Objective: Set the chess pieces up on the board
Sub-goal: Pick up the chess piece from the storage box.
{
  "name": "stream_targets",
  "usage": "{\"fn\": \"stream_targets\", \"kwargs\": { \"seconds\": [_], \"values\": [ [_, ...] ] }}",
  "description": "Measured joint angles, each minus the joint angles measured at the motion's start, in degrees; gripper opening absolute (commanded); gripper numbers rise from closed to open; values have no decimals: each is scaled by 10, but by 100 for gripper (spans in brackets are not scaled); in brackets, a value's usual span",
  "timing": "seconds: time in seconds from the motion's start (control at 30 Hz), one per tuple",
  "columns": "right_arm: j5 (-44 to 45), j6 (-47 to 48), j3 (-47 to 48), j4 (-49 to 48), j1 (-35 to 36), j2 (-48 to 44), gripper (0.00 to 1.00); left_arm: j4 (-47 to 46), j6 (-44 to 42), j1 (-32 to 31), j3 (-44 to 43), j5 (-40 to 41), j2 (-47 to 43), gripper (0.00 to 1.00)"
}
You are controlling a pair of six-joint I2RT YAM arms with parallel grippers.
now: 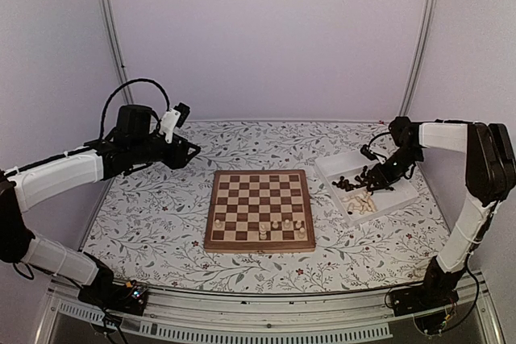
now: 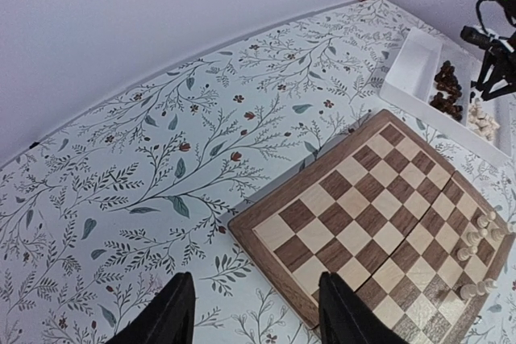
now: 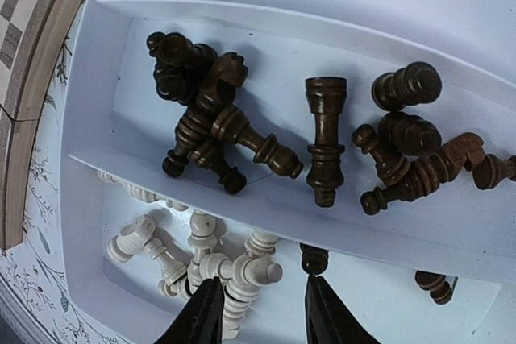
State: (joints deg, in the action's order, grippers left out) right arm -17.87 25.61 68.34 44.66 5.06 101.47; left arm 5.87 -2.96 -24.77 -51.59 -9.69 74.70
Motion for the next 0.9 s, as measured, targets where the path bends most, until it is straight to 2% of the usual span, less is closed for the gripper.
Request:
{"fn": "stream_targets", "kwargs": {
  "seconds": [0.6, 0.9],
  "values": [
    [-38, -10, 27, 12, -6, 58, 36, 0, 0, 0, 0, -2, 10, 55],
    [-30, -10, 26, 14, -6, 44, 36, 0, 0, 0, 0, -3, 13, 55]
  ]
}}
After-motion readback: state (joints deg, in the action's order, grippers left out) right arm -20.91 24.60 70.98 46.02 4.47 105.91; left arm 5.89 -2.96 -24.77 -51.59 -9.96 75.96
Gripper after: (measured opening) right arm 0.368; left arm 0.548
